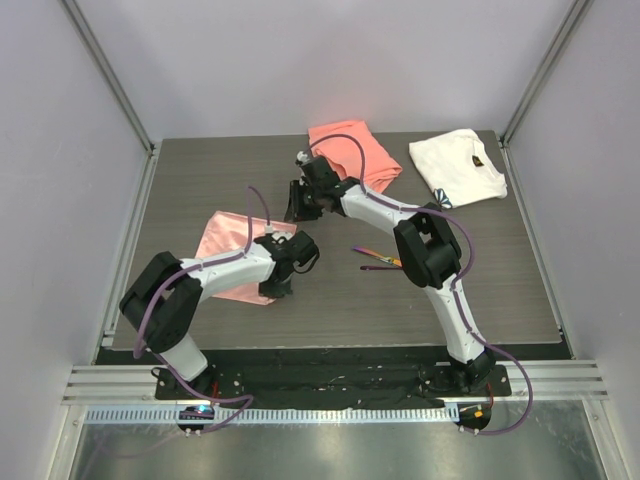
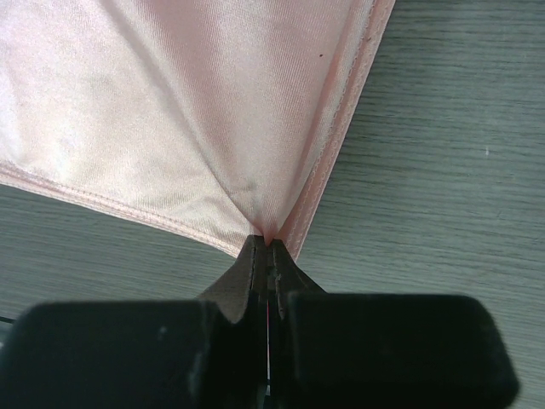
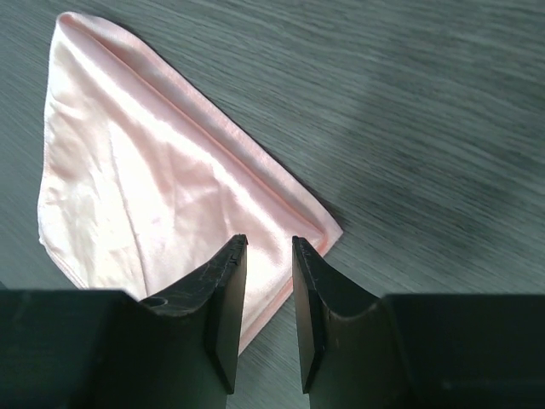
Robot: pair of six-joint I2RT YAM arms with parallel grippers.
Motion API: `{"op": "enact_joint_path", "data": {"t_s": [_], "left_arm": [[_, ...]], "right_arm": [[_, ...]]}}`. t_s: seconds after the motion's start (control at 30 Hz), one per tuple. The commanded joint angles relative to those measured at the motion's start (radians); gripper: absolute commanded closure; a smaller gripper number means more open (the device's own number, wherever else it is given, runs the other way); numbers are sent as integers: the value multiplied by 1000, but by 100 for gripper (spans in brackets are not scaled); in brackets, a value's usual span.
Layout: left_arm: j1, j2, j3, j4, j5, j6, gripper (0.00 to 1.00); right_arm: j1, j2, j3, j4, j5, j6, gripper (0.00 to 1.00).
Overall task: Fold the napkin into a case and place the utensils inside
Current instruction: Smooth out the lower triangle-folded napkin at the center of the board.
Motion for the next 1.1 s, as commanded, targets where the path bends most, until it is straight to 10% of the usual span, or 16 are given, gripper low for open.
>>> {"op": "enact_joint_path", "data": {"t_s": [0.0, 0.77, 1.07], "left_arm": [[-6, 4, 18, -5, -29, -9, 100], [-9, -2, 12, -4, -28, -6, 100], [-11, 2, 5, 2, -18, -9, 100]], "right_arm": [[10, 18, 64, -11, 13, -29, 66], [65, 68, 54, -92, 160, -155, 58], [101, 124, 116, -134, 290, -201, 71]]}}
